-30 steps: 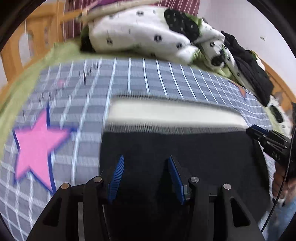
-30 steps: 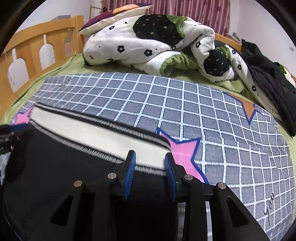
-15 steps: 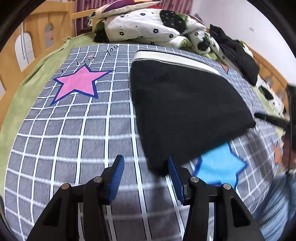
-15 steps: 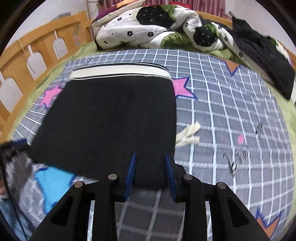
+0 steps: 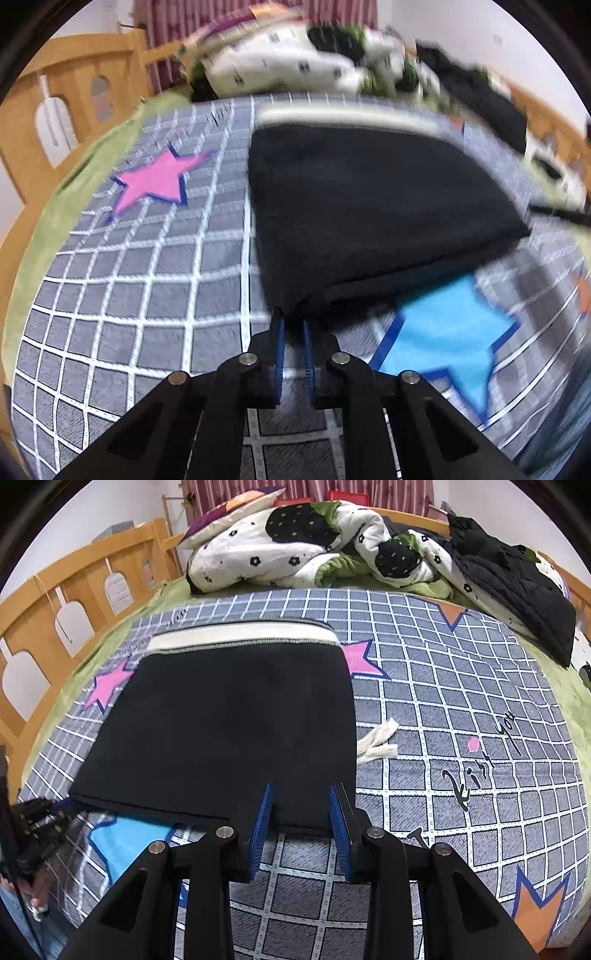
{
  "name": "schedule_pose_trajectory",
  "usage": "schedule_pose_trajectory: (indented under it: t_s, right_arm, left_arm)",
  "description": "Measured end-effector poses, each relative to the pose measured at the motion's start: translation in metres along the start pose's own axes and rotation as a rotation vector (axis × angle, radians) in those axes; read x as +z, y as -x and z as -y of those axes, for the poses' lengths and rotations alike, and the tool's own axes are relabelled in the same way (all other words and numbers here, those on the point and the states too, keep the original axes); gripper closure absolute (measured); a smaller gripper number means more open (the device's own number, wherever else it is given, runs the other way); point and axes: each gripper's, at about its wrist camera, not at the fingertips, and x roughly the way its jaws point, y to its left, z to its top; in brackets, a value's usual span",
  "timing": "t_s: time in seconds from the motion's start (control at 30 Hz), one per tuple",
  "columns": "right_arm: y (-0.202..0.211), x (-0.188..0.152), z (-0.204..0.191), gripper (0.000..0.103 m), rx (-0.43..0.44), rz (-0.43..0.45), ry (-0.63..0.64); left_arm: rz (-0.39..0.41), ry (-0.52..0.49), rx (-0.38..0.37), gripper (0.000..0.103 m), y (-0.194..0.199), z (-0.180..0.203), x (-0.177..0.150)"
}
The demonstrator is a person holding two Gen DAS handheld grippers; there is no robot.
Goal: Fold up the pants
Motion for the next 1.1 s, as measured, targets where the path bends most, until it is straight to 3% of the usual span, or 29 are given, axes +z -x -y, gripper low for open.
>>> schedule_pose_trajectory:
  t_s: [0.03,0.17,0.33,0.47,0.57,0.63,0.83,1.1]
  right_arm:
    - [-0.002,-0.001,0.0,0.071,-0.003,-0.006,0.004]
    - [-0.009,-0.004,0.003,0.071,-0.009,-0.02,0.009]
    - [-0.033,-0.008,0.001,0.071,-0.051,-0.094,0.038]
    - [-0.023,-0.005,0.002,0.071,-0.051,-0.04,0.045]
    - [-0.018,0.0,0.007,0.071,-0.026,-0.006,0.005]
    - [-0.026,0.003,0.008,0.071,-0.02,-0.032,-0.013]
    - [-0.04,0.004,-0.002,0.071,-0.067,-0.049,0.029]
    - [-0.031,0.002,0.008,0.07,-0.035,-0.003,0.018]
  left_arm:
    - [0.009,0.014,-0.008,0.094,0.003,-0.004,0.001]
    - [-0.135,0.057,-0.032,0.094,-0.022,-0.011,-0.008]
    - [-0.087,0.033,-0.07,0.094,0.009,-0.015,-0.001]
    - [-0.024,0.086,-0.153,0.094,0.032,-0.026,0.006]
    - [-0.013,0.131,-0.162,0.094,0.025,-0.027,0.013]
    - [-0.037,0.145,-0.15,0.094,0.011,-0.023,0.02]
    - [-0.039,0.14,-0.122,0.094,-0.003,-0.005,0.032]
    - [-0.043,0.21,-0.159,0.094,-0.02,-0.004,0.045]
